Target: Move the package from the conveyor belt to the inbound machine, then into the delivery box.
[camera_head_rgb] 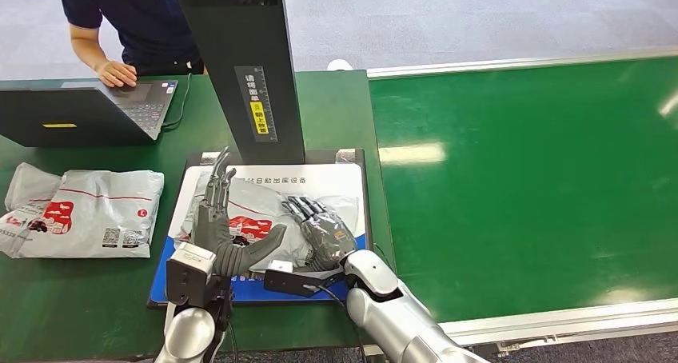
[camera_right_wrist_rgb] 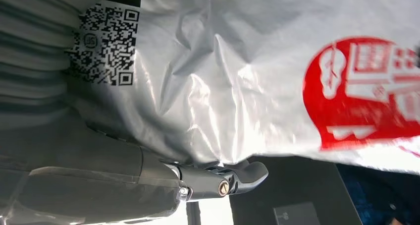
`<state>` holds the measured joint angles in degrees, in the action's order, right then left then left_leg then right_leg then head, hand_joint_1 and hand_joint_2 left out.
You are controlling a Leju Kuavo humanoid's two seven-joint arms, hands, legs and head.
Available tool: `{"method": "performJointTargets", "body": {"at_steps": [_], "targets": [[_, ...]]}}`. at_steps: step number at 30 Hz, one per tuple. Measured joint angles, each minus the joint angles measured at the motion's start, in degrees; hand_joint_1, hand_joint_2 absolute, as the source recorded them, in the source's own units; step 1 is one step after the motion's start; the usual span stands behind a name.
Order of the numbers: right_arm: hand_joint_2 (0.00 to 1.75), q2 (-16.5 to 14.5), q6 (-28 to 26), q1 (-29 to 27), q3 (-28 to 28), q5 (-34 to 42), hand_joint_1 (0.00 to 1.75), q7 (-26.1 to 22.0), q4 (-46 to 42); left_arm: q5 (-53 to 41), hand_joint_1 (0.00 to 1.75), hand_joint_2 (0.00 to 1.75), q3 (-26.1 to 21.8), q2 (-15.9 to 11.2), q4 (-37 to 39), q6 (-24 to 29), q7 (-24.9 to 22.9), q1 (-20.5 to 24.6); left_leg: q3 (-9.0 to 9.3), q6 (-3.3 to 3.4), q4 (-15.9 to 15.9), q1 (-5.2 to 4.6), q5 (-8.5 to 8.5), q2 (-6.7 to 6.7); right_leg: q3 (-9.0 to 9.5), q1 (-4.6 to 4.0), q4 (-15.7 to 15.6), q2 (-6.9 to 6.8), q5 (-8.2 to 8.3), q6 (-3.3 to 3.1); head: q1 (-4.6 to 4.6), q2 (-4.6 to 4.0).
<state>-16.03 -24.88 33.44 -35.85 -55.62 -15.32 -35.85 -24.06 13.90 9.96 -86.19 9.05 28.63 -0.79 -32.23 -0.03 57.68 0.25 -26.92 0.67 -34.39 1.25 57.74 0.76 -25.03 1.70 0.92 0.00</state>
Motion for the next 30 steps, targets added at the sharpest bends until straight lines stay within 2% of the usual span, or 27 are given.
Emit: {"method": "performJointTargets", "body": {"at_steps": [8,11,14,18,25,30], "targets": [[0.00,0.11,0.19,-0.17,0.25,3.24,0.00,-2.66,-0.59,0.00,0.00,1.75,0.00,-0.04,0.02,0.17,0.01,-0.20,-0.01,0.00,0.00,0.00,0.00,0.00,-0.01,0.00,0.00,0.00,0.00,0.00,0.00,0.00],[0.00,0.37,1.40,-1.22,1.25,9.31,0.00,-6.94,-2.84,0.00,0.00,1.75,0.00,-0.04,0.03,0.23,0.09,-0.24,-0.01,0.00,0.01,0.00,0.00,0.00,-0.02,0.00,0.00,0.00,0.00,0.00,0.00,0.00],[0.00,1.14,3.45,-3.29,3.10,17.33,0.00,-11.12,-8.65,0.00,0.00,1.75,0.00,-0.04,0.03,0.24,0.23,-0.28,-0.02,0.00,0.01,0.00,0.00,0.00,-0.03,0.00,0.00,0.00,0.00,0.00,0.00,0.00],[1.75,2.87,4.40,-6.27,5.03,22.90,0.00,-12.70,-18.29,0.00,0.00,1.75,-0.02,-0.04,0.02,0.22,0.34,-0.62,-0.05,0.00,0.01,0.00,-0.01,0.00,-0.05,0.01,-0.01,0.00,0.00,0.00,-0.01,0.00],[1.75,5.91,2.51,-10.29,8.28,26.03,0.00,-11.17,-31.29,-0.04,0.00,1.75,-0.22,-0.06,-0.66,-0.25,0.17,-1.67,-0.05,0.00,0.01,-0.01,-0.01,0.00,-0.05,0.01,-0.02,0.00,0.00,0.00,0.00,0.00],[1.75,7.11,2.34,-13.54,9.72,26.11,0.00,-10.09,-37.20,-0.04,0.00,1.75,-0.44,-0.25,-1.27,-0.36,0.15,-2.63,-0.07,0.00,0.01,0.00,-0.01,0.00,-0.07,0.00,-0.02,0.00,0.00,0.00,0.00,0.00]]}}
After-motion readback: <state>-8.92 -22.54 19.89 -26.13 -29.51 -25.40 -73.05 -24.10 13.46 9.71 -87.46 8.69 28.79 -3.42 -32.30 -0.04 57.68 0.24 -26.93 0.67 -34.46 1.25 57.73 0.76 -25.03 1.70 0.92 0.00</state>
